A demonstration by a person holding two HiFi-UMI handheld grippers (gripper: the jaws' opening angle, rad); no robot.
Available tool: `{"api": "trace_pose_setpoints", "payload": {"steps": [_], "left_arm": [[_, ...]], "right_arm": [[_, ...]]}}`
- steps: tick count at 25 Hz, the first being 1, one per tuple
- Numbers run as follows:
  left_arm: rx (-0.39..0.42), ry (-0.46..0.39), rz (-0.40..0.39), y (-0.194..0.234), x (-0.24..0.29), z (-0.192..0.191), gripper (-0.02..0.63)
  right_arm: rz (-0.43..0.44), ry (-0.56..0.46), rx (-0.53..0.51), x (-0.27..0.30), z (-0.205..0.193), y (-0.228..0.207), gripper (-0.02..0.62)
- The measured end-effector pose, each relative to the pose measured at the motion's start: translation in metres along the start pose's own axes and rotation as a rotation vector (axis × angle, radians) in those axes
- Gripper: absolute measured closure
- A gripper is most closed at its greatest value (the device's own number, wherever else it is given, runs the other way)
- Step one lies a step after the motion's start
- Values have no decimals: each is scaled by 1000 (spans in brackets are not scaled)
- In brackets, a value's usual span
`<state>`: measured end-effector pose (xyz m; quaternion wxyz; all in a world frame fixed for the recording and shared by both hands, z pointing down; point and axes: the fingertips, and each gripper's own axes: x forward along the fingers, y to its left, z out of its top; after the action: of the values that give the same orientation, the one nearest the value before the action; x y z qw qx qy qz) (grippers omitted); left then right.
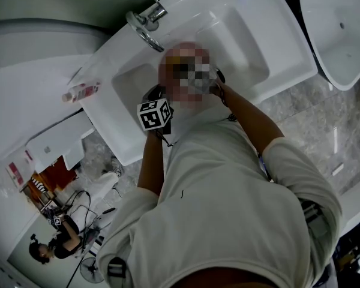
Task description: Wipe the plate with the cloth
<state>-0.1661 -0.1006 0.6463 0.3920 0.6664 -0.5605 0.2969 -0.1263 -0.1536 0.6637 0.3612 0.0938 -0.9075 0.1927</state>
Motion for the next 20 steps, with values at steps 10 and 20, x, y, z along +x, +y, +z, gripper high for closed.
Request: {"api": "trace_pose_setpoints", "payload": {"steps": [10,20], "left_arm": [[-17,20,8,6,3,-4,532],[-19,31,7,9,5,-7,537]], "right_arm": [[163,99,-238,5,-29,64,557],[217,288,-354,4,-85,60,557]]}}
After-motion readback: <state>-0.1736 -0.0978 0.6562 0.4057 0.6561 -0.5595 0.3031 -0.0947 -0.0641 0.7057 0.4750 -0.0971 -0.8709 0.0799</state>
